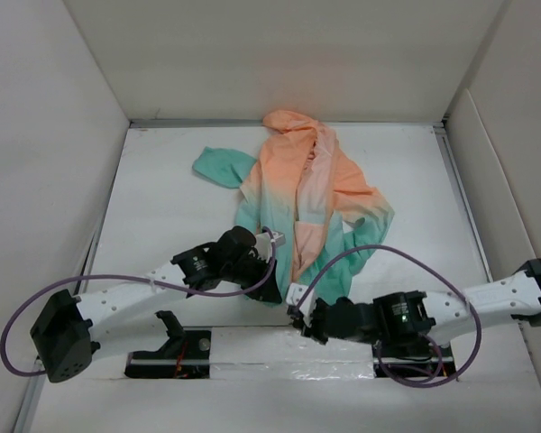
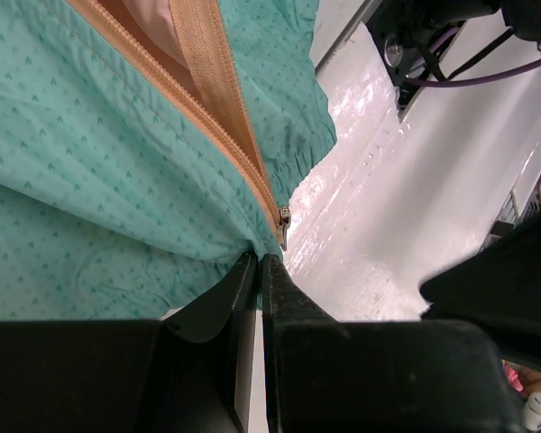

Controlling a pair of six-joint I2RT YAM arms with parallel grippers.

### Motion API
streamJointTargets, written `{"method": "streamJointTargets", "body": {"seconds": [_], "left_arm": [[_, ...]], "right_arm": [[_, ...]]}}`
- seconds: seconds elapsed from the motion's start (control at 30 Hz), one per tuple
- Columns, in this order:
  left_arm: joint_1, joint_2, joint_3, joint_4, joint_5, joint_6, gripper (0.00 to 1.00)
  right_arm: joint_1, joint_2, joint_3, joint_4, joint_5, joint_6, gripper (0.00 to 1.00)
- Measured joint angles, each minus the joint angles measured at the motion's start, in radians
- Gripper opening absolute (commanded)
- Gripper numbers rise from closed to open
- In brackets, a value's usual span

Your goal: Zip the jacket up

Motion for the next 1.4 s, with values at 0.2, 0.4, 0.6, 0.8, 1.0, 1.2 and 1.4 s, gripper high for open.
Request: {"method": "streamJointTargets", "body": {"seconds": [0.2, 0.4, 0.6, 0.8, 1.0, 1.2, 1.4], "left_arm": [[0.0, 0.018, 0.0, -0.001, 0.006, 0.0, 0.0], [0.0, 0.017, 0.007, 0.0, 0.007, -0.001, 0.0], [0.0, 0.016, 0.014, 0.001, 0.014, -0.001, 0.0], [0.0, 0.016, 0.014, 0.0, 0.017, -0.001, 0.0], [0.0, 0.014, 0.014, 0.001, 0.018, -0.001, 0.0], [0.0, 0.006, 0.014, 0.001, 0.018, -0.001, 0.0], [0.0, 0.003, 0.014, 0.0, 0.021, -0.001, 0.0]], "right_arm": [[0.111, 0.025, -0.094, 0.027, 0.344, 0.013, 0.58], [0.11, 0.185, -0.026, 0.001, 0.501, 0.083, 0.5], [0.112, 0.286, 0.012, -0.003, 0.533, 0.115, 0.5], [0.112, 0.315, 0.035, -0.002, 0.543, 0.116, 0.52], [0.112, 0.359, 0.051, 0.0, 0.539, 0.116, 0.5], [0.112, 0.372, 0.055, -0.003, 0.546, 0.121, 0.49], [0.112, 0.422, 0.077, -0.008, 0.559, 0.132, 0.49]]}}
